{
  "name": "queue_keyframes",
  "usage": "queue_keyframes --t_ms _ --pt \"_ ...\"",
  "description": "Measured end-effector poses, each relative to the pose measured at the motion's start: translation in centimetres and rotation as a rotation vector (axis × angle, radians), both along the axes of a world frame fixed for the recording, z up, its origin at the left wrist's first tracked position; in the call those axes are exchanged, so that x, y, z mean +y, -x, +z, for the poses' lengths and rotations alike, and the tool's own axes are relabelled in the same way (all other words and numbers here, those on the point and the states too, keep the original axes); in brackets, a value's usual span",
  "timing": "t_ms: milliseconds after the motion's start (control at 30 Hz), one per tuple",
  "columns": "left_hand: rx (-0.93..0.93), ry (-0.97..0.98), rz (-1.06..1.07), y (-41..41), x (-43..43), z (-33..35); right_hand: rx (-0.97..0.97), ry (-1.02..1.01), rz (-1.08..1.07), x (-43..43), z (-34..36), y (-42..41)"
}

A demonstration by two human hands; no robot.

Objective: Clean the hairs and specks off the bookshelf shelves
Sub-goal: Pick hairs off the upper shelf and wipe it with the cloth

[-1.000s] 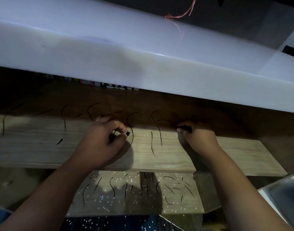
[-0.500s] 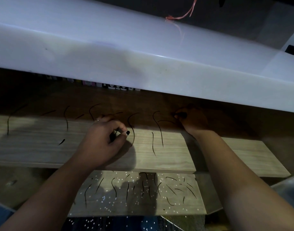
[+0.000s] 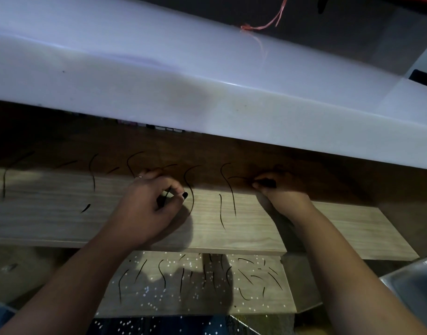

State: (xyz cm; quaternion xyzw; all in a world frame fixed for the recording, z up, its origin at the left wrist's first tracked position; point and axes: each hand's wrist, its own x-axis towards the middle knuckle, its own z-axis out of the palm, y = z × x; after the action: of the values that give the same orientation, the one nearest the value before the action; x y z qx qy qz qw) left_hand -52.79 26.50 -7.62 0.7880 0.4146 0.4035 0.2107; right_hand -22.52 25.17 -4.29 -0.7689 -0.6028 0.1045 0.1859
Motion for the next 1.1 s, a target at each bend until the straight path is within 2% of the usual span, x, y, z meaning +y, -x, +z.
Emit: queue_keyframes --t_ms 267,367,467,600,700,933,1100 --pt "-0.010 0.019 0.023 0.0 -0.3 0.2 -0.023 -0.099 -0.010 4.1 0.2 0.1" --pt "0.002 0.019 0.036 0.0 -0.4 0.3 0.019 -0.068 -0.021 3.3 0.4 0.5" --pt "0.010 0.007 0.029 0.0 -0.4 0.3 -0.022 -0.013 0.015 1.5 0.2 1.0" --pt "-0.009 0.020 0.027 0.0 -0.4 0.2 0.056 -0.021 0.025 -2.1 -0.2 1.7" --pt "-0.016 0.024 0.021 -0.1 -0.4 0.2 0.043 -0.030 0.024 -2.8 -0.4 1.7" --pt "-0.017 0.078 0.005 0.1 -0.3 0.1 -0.053 -0.028 0.014 2.5 0.1 1.3" --pt "0.014 0.054 0.007 0.2 -0.2 0.0 0.005 -0.057 0.002 4.0 0.7 1.8"
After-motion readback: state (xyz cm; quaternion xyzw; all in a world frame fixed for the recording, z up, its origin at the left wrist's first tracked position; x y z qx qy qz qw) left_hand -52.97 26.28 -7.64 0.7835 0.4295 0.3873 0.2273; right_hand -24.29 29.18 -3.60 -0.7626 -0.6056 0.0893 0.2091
